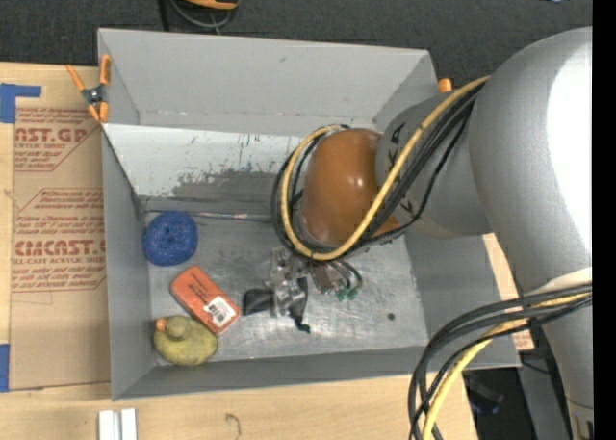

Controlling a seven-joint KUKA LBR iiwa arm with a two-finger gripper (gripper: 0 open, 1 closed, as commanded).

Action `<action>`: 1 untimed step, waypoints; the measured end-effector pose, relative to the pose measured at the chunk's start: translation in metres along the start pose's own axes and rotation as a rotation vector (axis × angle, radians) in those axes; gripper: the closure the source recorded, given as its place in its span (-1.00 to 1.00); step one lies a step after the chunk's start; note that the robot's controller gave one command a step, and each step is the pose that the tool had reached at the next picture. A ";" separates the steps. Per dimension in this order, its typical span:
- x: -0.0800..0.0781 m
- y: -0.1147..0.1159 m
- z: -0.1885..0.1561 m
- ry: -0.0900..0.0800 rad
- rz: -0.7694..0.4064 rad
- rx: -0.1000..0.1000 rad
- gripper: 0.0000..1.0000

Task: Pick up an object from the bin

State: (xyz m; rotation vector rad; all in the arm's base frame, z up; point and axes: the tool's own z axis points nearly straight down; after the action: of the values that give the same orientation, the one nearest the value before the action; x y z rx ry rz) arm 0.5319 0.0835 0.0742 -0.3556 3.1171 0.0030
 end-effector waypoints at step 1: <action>0.000 0.000 0.000 0.000 0.000 0.000 1.00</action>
Offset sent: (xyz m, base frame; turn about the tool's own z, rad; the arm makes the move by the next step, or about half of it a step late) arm 0.0000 0.0000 0.0349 0.0000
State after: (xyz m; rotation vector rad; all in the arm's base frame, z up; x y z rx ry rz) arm 0.5319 0.0835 0.0742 -0.3558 3.1170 0.0030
